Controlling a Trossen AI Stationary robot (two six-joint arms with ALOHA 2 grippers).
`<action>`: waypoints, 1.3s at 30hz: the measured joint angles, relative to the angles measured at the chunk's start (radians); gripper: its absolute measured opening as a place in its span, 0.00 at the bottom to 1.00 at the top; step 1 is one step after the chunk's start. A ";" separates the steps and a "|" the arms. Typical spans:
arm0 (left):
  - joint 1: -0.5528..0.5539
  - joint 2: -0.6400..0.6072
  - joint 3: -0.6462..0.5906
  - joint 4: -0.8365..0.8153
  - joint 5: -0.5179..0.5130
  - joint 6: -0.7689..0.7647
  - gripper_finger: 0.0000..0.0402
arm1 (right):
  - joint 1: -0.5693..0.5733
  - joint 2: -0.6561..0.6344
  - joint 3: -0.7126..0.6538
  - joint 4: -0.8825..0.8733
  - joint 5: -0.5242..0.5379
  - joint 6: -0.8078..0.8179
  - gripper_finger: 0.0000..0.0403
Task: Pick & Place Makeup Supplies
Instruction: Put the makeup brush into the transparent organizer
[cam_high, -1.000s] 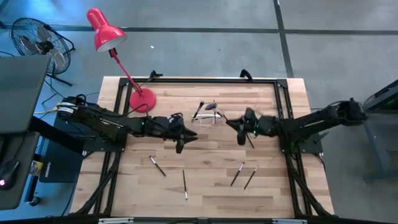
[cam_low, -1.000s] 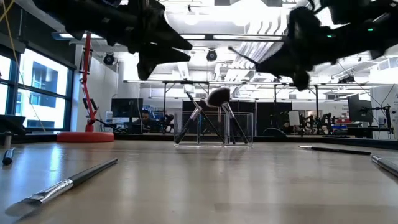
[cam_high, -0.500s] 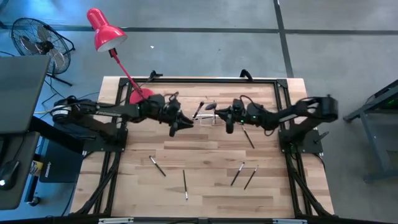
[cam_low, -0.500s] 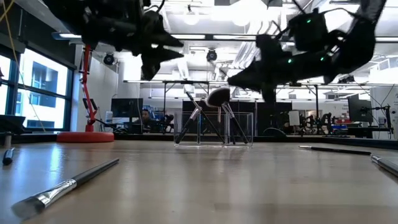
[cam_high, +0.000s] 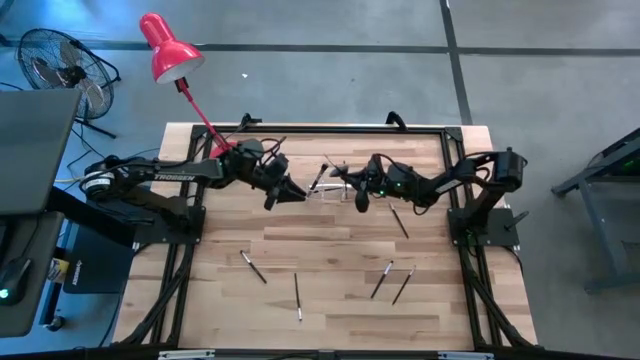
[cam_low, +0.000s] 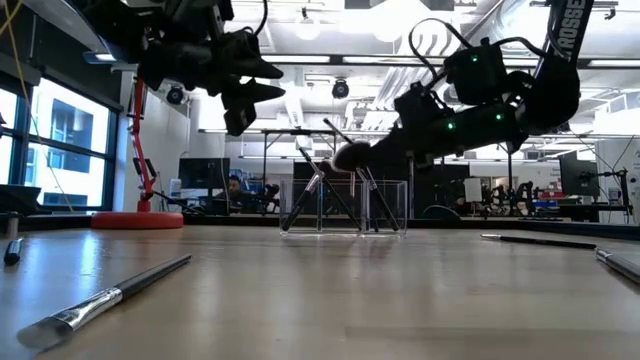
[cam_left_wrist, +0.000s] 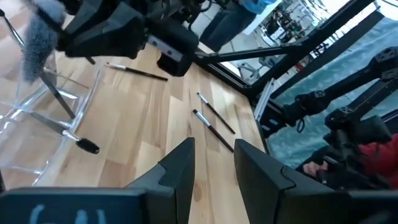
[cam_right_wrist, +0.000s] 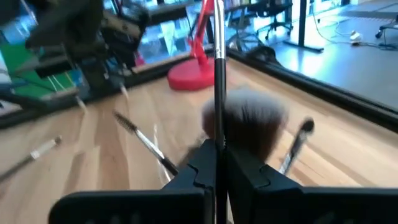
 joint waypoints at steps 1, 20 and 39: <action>0.000 0.000 0.000 -0.001 0.003 0.000 0.28 | 0.000 0.000 -0.002 -0.008 0.001 -0.012 0.03; -0.002 0.000 0.000 0.001 0.014 -0.023 0.28 | 0.000 0.004 -0.001 -0.082 0.006 -0.020 0.16; -0.047 0.000 0.000 0.000 -0.041 -0.049 0.28 | 0.002 -0.162 -0.001 -0.119 -0.041 0.026 0.25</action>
